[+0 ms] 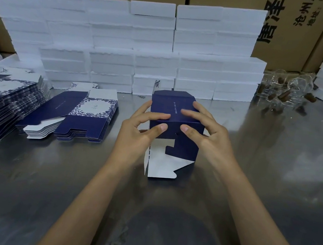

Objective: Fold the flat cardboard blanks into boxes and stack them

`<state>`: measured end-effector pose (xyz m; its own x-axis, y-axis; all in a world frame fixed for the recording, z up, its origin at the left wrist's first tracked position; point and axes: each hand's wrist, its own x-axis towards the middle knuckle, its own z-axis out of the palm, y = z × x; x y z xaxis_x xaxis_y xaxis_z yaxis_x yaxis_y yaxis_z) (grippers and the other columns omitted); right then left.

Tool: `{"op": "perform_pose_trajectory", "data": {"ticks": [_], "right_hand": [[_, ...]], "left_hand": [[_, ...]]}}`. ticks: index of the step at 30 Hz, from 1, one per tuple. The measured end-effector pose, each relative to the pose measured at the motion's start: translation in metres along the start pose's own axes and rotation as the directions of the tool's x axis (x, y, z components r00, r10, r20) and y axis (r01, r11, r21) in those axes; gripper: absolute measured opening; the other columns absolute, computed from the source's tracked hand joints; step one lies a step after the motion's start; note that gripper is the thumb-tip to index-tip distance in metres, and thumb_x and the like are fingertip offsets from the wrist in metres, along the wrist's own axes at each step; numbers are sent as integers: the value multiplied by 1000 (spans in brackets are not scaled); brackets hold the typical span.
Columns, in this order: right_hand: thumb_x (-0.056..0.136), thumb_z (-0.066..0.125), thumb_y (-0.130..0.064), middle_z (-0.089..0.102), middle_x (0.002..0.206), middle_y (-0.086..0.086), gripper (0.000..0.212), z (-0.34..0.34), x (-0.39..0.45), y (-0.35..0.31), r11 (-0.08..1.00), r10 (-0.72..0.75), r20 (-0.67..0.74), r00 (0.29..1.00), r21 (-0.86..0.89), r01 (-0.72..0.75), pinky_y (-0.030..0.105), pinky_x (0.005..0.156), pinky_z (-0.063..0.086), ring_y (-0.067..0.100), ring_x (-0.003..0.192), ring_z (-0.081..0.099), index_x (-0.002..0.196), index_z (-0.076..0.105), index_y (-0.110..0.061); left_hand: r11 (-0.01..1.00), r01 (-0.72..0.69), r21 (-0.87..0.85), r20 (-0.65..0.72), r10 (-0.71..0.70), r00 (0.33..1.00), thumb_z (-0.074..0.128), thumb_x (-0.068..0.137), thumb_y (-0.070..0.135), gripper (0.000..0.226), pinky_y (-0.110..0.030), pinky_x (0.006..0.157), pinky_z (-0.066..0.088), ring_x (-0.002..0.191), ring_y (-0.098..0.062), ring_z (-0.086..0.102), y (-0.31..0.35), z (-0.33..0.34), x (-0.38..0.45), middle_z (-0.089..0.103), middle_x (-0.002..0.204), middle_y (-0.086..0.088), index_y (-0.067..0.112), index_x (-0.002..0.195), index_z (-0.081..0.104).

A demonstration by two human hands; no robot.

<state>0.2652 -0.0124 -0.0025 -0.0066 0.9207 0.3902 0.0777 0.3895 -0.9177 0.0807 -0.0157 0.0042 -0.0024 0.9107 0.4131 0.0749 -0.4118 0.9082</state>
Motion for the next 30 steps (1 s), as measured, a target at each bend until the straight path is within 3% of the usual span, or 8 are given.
{"op": "perform_pose_trajectory", "data": {"ticks": [5, 9, 13, 16, 18, 22, 25, 30], "right_hand": [[91, 72, -5, 50, 152, -11, 29, -6, 3, 0, 998, 46, 11, 999, 40, -46, 17, 96, 51, -6, 132, 52, 113, 75, -23], [95, 70, -32, 59, 139, -23, 36, -10, 4, 2, 976, 142, -117, 983, 179, -120, 18, 101, 50, -7, 124, 58, 130, 67, -38], [103, 53, -18, 58, 143, -12, 44, -18, 8, 10, 959, 264, -217, 940, 163, -232, 41, 113, 45, 8, 128, 57, 144, 55, -34], [90, 60, -17, 61, 140, -13, 55, -12, 6, 7, 943, 288, -29, 957, 182, -278, 43, 113, 44, 8, 128, 58, 142, 56, -33], [81, 65, -28, 60, 140, -20, 63, -6, 4, 1, 953, 234, 65, 970, 185, -242, 35, 108, 46, 0, 127, 56, 143, 54, -35], [89, 77, -25, 56, 145, -15, 60, -3, 2, -8, 977, 113, 3, 994, 181, -112, 18, 99, 50, -8, 128, 54, 144, 54, -29], [90, 75, -20, 52, 149, -14, 50, -4, 0, -14, 999, 40, -29, 999, 31, -39, 23, 109, 46, 0, 136, 48, 137, 60, -27], [88, 78, -22, 37, 158, -16, 51, -4, -2, -16, 980, 52, 6, 999, -191, -50, 37, 123, 28, 2, 150, 26, 135, 61, -35]], "left_hand": [[999, -6, -54, -7, 6, 1000, 67, 89, -4, 30, -10, 80, 50, 106, 2, 65, 2, 1, -2, 70, 117, 6, 21, 103, 74], [999, -37, 23, -122, 40, 992, 67, 89, -3, 28, -4, 75, 45, 83, 11, 63, -1, -1, 0, 68, 80, 16, 17, 108, 73], [989, 52, -139, -242, -85, 967, 62, 96, 8, 26, -28, 81, 57, 98, -14, 71, -5, -7, 4, 74, 110, 3, 23, 117, 65], [944, 182, -275, -240, -251, 938, 59, 99, 16, 23, -26, 66, 59, 80, -8, 73, -9, -6, 4, 77, 92, 12, 25, 120, 59], [887, 285, -364, -191, -370, 909, 58, 100, 16, 20, -23, 57, 57, 68, -6, 72, -13, 0, 4, 77, 81, 11, 23, 119, 57], [847, 443, -293, -21, -469, 883, 59, 99, 15, 9, -31, 71, 58, 71, -14, 69, -25, 11, 0, 74, 87, -4, 16, 108, 58], [861, 507, 41, 46, -509, 860, 63, 97, 20, 12, -22, 51, 44, 49, -10, 51, -34, 14, -4, 60, 69, -5, 11, 89, 62], [657, 738, -155, 312, -676, 668, 60, 97, 7, 13, -17, 41, 45, 53, -8, 63, -27, 20, -7, 75, 85, -10, -1, 106, 65]]}}
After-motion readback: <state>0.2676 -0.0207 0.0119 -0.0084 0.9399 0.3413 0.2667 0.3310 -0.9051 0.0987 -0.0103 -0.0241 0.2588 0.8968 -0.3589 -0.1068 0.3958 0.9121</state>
